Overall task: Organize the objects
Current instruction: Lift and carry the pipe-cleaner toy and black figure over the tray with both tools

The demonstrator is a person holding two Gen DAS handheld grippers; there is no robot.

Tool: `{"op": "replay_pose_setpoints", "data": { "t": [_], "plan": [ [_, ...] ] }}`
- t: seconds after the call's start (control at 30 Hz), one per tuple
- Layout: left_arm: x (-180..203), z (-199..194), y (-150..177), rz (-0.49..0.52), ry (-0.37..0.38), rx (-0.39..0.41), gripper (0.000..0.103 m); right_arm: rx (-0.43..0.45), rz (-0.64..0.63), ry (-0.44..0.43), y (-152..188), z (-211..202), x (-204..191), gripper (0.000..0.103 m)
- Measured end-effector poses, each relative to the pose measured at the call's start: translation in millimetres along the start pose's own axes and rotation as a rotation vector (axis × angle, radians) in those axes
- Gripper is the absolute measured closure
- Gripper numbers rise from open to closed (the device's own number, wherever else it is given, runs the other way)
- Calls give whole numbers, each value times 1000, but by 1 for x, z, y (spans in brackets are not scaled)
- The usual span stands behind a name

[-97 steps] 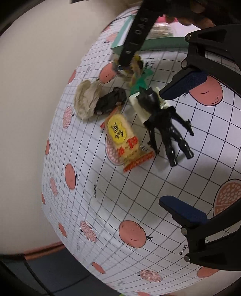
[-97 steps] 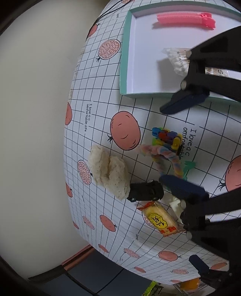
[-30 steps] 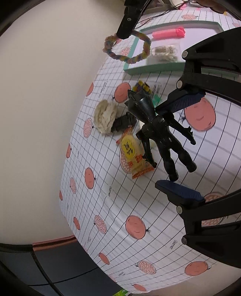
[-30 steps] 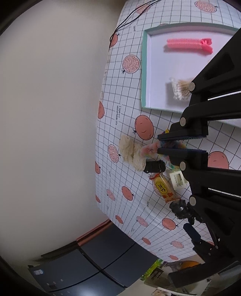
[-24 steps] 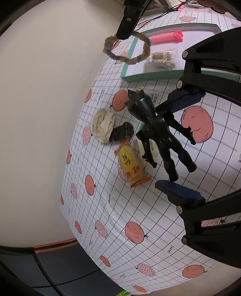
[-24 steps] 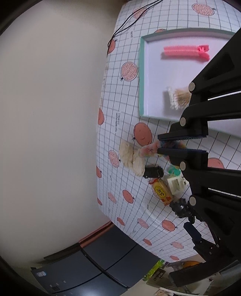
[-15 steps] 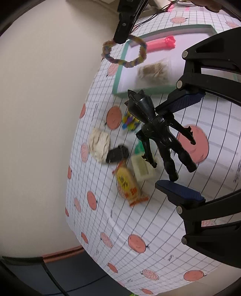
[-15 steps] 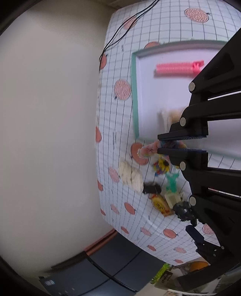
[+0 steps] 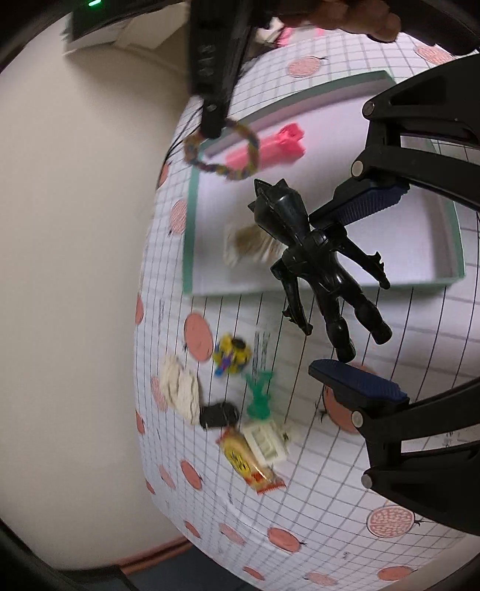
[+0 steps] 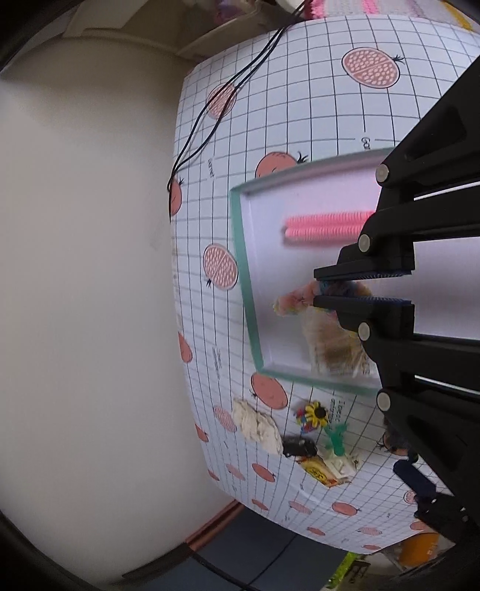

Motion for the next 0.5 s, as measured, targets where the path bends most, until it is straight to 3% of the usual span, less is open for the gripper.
{"op": "replay_pose_setpoints", "data": {
  "t": [0.27, 0.47, 0.5],
  "plan": [
    [22, 22, 9, 24, 44, -60, 29, -30, 13, 19, 4, 11, 12, 95],
    [28, 29, 11, 40, 13, -69, 29, -75, 12, 34, 12, 27, 18, 95],
    [28, 28, 10, 39, 11, -65, 34, -83, 12, 37, 14, 30, 19, 95]
  ]
}}
Point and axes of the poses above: each gripper's, at about its wrist camera, not at the fingertips, and z roughly the way its jaws point, x to its right, y to its underside, the point moved 1 cm from there along z, roughly the way its jaws point, and after that the axes turned 4 degrees about x, right-handed, at the moved point
